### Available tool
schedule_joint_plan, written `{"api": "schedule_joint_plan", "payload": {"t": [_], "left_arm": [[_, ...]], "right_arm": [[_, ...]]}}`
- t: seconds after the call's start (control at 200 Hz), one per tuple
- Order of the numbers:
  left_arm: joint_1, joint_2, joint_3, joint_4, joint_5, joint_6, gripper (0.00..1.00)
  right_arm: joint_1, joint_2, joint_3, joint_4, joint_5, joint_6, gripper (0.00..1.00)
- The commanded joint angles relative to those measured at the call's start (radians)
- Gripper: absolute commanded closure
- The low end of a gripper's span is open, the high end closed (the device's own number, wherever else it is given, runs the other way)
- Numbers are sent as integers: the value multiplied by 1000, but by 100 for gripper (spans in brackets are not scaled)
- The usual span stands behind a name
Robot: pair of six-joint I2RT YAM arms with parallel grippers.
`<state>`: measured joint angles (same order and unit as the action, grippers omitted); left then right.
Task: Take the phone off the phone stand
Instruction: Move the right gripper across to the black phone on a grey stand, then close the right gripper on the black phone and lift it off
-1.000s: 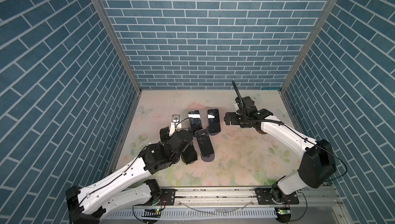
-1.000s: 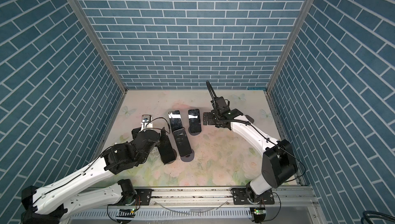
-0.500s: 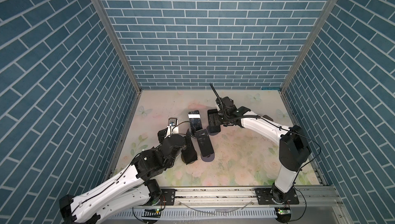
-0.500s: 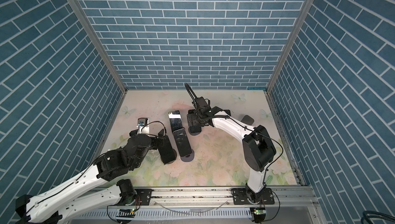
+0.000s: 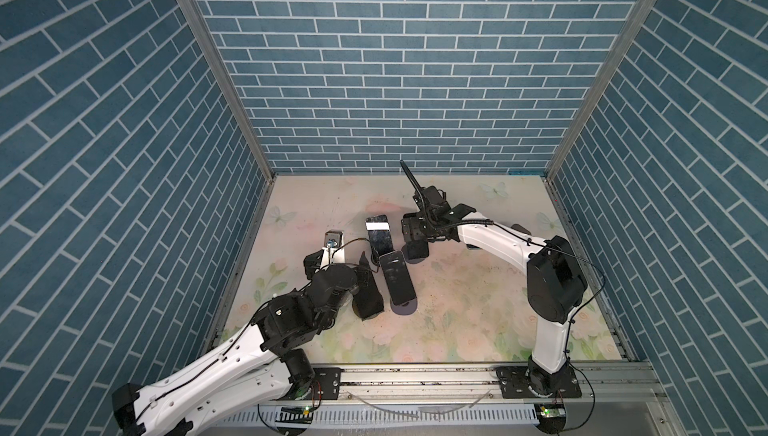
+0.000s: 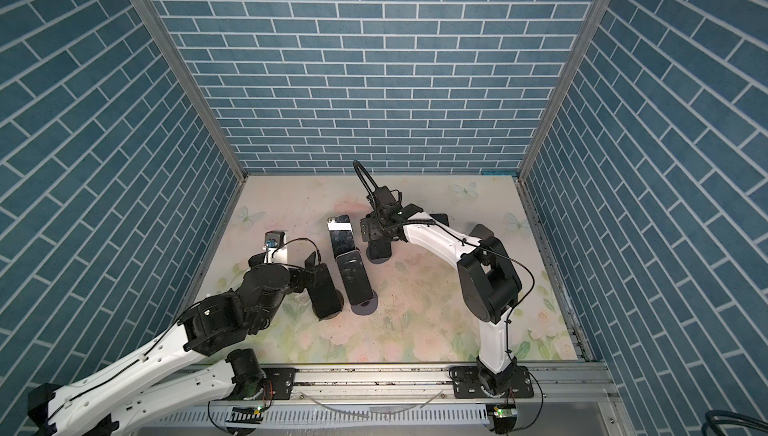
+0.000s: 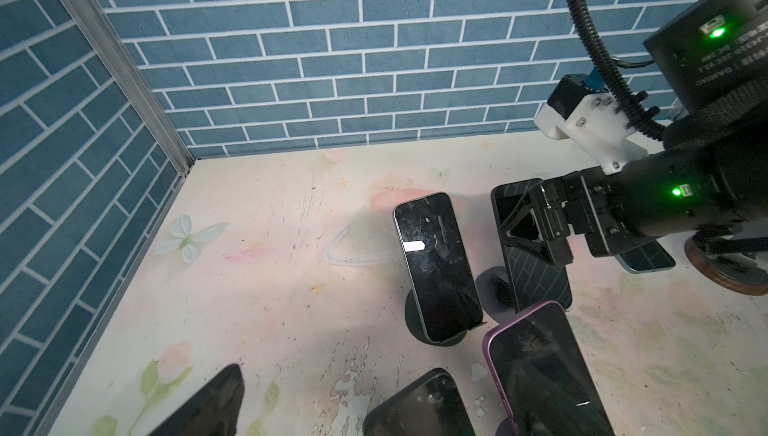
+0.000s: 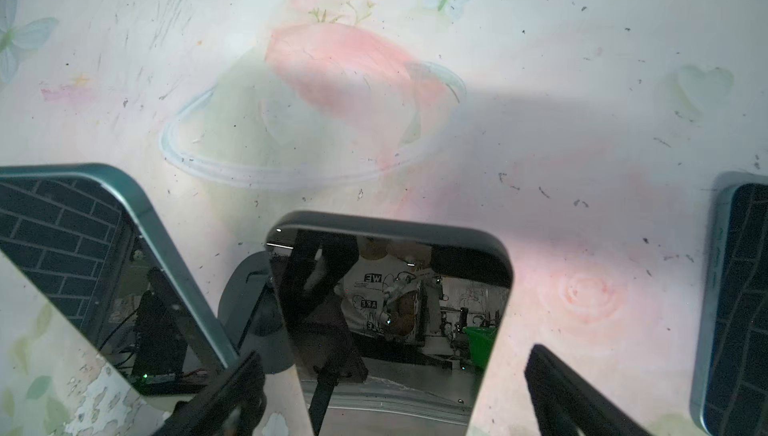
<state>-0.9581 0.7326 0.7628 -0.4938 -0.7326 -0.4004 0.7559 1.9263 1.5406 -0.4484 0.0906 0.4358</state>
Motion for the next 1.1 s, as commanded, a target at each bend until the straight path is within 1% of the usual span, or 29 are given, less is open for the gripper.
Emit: {"api": "schedule_joint_plan", "payload": {"t": [0.0, 0.185, 0.365, 0.57, 0.7, 0.82, 1.095], "left_arm": [[-2, -11, -10, 21, -25, 25, 0], [-2, -12, -14, 24, -36, 38, 0], [-2, -16, -23, 17, -40, 41, 0], [-2, -29, -28, 8, -53, 46, 0], [-2, -43, -36, 8, -57, 46, 0], [-1, -55, -42, 3, -59, 42, 0], [-2, -65, -40, -9, -67, 41, 0]], "right_arm": [[10, 39, 61, -10, 18, -29, 1], [17, 84, 107, -43, 70, 7, 2], [19, 107, 115, -52, 83, 33, 7], [29, 110, 112, -55, 99, 50, 20], [35, 104, 111, -46, 103, 49, 32], [35, 90, 112, -42, 102, 52, 35], [36, 25, 114, -36, 103, 43, 35]]}}
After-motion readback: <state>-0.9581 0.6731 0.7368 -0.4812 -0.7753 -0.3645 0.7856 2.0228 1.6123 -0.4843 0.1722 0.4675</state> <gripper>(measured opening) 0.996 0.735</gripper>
